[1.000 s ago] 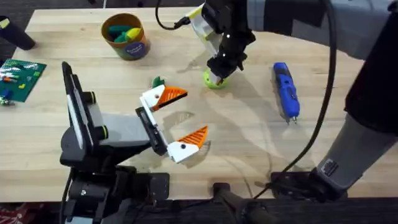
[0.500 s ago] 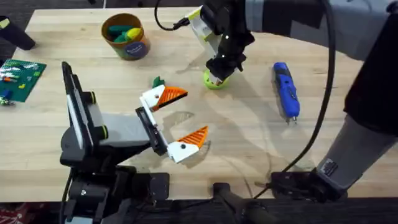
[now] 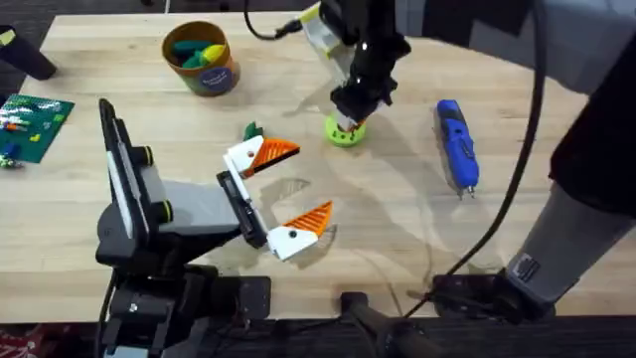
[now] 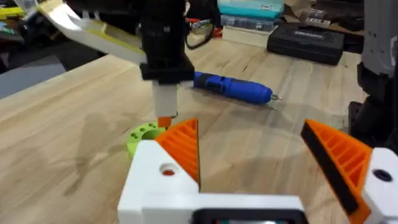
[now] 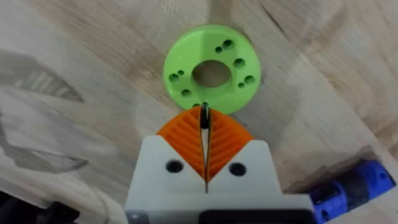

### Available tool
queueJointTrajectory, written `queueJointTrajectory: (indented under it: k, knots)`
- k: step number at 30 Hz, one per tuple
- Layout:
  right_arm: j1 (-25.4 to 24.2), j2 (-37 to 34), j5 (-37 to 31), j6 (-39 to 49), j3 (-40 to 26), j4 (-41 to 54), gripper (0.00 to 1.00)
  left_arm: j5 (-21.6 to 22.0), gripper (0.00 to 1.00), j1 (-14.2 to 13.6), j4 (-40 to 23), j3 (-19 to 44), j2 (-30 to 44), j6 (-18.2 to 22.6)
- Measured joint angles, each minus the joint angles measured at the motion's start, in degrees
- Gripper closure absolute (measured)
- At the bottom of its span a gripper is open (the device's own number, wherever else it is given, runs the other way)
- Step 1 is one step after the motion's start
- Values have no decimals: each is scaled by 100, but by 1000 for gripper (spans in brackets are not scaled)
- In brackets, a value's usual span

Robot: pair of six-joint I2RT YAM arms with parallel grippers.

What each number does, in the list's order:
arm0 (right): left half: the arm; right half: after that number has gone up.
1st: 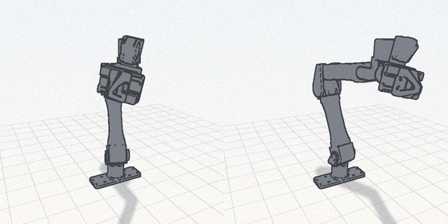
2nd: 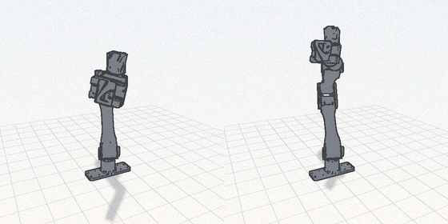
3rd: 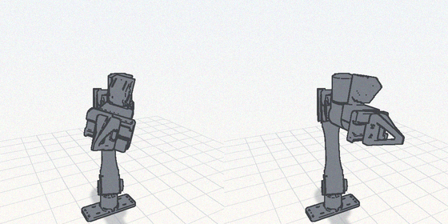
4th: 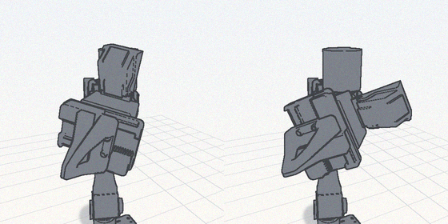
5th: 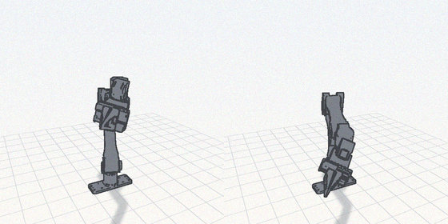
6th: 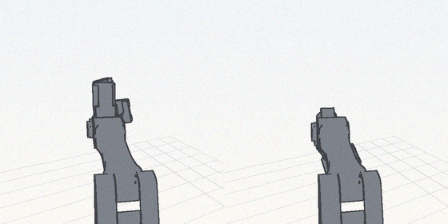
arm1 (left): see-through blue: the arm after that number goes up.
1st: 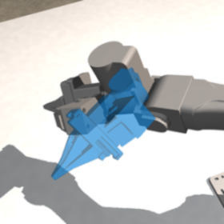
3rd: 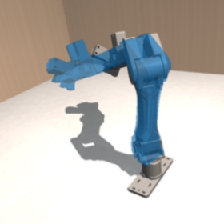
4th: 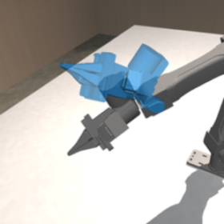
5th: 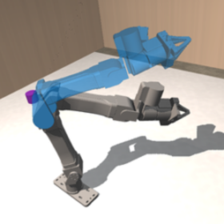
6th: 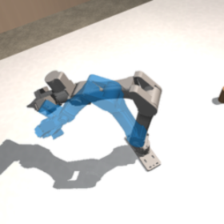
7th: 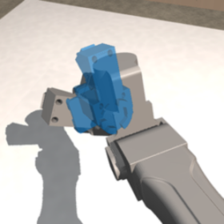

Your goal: Pick up the gripper from the table and insert it into the empty holder that is missing its gripper. Then pick up a screw, insert it into the mounting hole, and use the screwdriver to tighten it. Finally, clean up the table by picking up the vegetable and placing it into the bucket.

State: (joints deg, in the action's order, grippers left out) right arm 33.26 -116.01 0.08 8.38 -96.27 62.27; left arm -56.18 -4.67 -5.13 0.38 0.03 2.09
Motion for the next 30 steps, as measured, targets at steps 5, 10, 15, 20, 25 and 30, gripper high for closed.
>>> queueJointTrajectory:
  k: [5, 10, 15, 20, 25, 30]
  knots:
    - [0, 0, 0, 0, -807, 581, 994, -1, 15, 0, 0, 0, 0, 0]
    - [0, 2, 0, 0, -1793, 1257, 994, -1, 14, 0, 0, 0, 0, 0]
    - [12, 10, 0, 0, -2779, 1773, 994, 0, 14, 0, 0, 0, 0, 0]
    - [119, 191, 1, 0, -3385, 2104, 994, 0, 15, 0, 0, 0, 0, 0]
    - [449, 510, 22, 66, -3689, 2156, 994, -2, 14, 0, 0, 0, 1, 0]
    - [923, 706, 270, 352, -3766, 2165, 995, -2, 13, 0, 0, 0, 0, 2]
